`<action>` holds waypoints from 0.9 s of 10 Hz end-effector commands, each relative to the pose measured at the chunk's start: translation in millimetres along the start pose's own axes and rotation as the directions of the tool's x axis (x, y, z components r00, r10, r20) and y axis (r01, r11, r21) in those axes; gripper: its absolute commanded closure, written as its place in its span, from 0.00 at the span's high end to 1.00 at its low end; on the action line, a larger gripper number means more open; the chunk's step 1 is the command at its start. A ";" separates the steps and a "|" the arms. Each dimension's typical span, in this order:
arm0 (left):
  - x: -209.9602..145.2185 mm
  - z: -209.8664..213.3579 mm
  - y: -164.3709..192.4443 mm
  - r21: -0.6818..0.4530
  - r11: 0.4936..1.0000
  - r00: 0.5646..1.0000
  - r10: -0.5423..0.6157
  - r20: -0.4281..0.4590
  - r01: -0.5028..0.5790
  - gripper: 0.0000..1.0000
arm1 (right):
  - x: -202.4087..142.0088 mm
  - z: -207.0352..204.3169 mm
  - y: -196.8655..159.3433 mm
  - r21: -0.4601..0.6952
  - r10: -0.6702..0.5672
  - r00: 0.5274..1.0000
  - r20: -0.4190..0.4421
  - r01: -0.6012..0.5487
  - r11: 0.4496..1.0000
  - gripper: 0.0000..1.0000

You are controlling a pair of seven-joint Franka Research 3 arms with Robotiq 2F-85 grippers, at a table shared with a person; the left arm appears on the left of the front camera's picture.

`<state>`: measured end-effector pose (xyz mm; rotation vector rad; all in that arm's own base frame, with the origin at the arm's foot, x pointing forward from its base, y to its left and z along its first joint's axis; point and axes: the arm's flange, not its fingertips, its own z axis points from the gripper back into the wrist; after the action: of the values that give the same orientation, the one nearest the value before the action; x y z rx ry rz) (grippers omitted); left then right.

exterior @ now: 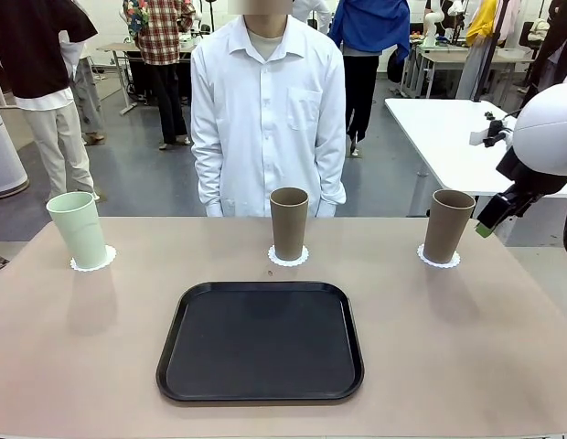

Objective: Place coasters on the table and set cups on them.
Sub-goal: Take one Reusable plastic cup from the Flat Tray and place it on a coaster set by the human.

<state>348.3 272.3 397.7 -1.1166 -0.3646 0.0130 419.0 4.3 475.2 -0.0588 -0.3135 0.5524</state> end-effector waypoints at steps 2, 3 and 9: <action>-1.8 3.0 -1.9 -0.009 1.000 1.000 -0.003 0.003 0.003 1.00 | -5.0 1.9 -7.8 -0.018 0.008 1.000 0.021 -0.007 1.000 1.00; -1.8 3.0 -1.9 -0.009 1.000 1.000 -0.003 0.003 0.003 1.00 | -5.0 1.9 -7.8 -0.018 0.008 1.000 0.021 -0.007 1.000 1.00; -1.8 3.0 -1.9 -0.009 1.000 1.000 -0.003 0.003 0.003 1.00 | -5.0 1.9 -7.8 -0.018 0.008 1.000 0.021 -0.007 1.000 1.00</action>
<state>348.3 272.4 397.7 -1.1167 -0.3646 0.0131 419.8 -4.3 478.5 -0.0442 -0.3312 0.5442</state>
